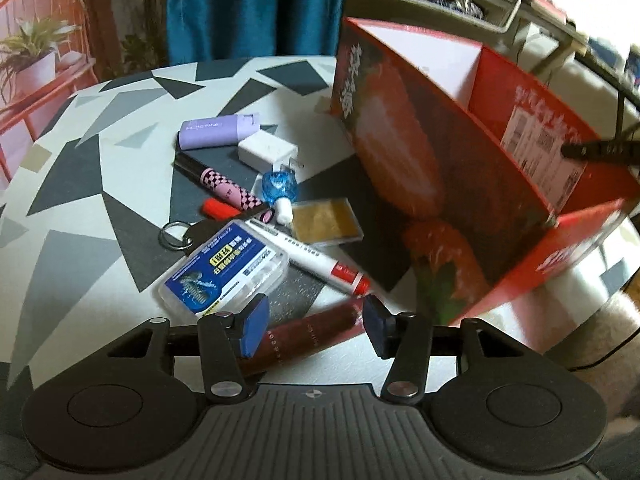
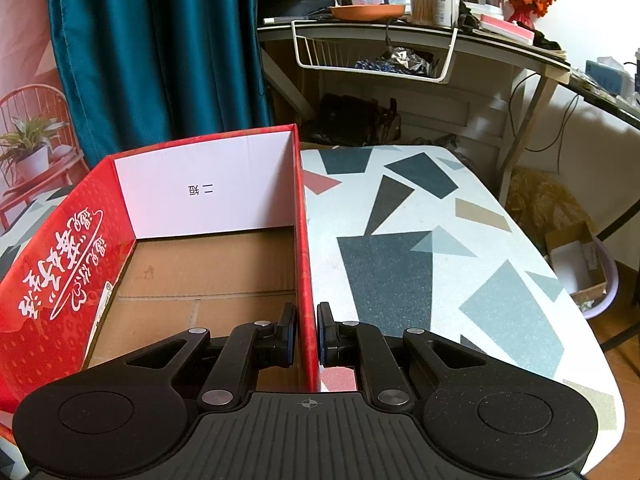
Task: Organize rigid objects
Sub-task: 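Lower the left tool onto the dark red lipstick tube and close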
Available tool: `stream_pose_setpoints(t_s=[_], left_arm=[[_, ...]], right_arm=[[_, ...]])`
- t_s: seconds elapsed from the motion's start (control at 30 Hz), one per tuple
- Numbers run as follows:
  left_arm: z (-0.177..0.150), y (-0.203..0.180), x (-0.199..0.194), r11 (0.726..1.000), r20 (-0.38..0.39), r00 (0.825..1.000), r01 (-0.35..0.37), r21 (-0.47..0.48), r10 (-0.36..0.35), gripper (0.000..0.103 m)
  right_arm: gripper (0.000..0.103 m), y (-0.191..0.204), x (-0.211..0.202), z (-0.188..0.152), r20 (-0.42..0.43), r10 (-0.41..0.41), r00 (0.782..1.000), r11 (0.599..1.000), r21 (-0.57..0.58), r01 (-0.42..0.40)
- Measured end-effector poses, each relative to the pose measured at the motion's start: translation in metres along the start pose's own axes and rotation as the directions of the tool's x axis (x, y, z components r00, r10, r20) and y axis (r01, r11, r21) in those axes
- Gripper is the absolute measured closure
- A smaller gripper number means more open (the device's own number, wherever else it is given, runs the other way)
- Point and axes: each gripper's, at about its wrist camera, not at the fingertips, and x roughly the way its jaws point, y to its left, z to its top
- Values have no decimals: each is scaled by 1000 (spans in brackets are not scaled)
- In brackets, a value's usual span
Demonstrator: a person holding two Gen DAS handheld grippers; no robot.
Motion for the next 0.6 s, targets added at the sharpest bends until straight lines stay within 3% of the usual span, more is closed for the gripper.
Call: stream_pose_setpoints(t_s=[0.37,0.6], left_arm=[[-3,-1,9,1000,-50,999,-3,18,4,46],[-2,-1,3,1000,-13,1000,4,21,-3,38]], right_arm=[[93,0,0,0,0,0,1000,1000,4,0],[93,0,-1,0,0,-1,1000,1000,3,1]])
